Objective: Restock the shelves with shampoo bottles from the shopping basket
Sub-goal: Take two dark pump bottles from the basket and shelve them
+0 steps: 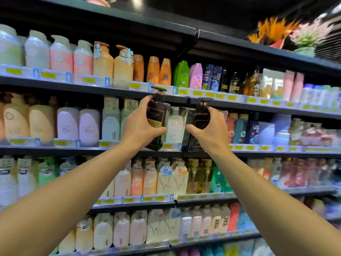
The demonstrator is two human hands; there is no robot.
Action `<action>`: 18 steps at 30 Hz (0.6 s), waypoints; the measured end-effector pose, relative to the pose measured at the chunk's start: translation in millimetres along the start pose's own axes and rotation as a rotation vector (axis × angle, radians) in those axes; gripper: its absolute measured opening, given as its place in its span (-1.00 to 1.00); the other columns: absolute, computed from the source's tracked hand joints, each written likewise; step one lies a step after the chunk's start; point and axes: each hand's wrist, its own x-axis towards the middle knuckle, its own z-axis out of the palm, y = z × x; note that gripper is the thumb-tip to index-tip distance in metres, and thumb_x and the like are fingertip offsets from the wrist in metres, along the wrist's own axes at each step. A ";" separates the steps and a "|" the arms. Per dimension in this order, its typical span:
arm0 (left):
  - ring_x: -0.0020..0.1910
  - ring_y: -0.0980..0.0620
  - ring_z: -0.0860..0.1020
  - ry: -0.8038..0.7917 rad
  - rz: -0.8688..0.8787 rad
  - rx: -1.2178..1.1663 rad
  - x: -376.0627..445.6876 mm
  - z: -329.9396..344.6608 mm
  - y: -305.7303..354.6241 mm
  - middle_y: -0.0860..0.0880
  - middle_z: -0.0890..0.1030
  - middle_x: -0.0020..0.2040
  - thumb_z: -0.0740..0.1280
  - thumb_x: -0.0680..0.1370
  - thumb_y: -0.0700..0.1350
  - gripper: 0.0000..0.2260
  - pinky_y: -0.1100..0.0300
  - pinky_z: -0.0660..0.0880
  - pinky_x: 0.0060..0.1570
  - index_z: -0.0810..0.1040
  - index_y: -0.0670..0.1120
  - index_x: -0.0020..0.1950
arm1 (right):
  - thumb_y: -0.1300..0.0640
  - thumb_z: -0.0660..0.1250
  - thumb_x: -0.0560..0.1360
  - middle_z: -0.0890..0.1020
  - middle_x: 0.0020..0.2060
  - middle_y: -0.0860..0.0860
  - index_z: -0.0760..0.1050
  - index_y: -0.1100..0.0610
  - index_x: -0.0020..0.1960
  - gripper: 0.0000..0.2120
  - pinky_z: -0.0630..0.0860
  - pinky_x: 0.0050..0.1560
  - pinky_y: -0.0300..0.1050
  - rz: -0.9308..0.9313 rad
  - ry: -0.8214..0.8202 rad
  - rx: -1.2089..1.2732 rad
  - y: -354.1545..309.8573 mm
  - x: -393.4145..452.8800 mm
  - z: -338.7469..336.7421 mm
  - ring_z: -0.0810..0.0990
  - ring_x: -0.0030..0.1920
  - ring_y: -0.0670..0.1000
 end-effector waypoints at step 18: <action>0.08 -0.03 0.55 0.095 -0.028 -0.005 54.1 224.7 158.5 0.00 0.59 0.16 0.61 0.28 0.05 -0.12 0.09 0.46 0.00 0.23 0.09 0.50 | -0.15 0.54 0.31 0.48 0.15 0.04 0.39 0.14 0.37 -0.25 0.37 0.01 -0.24 -0.124 0.062 0.051 214.9 154.3 -139.0 0.45 0.05 -0.02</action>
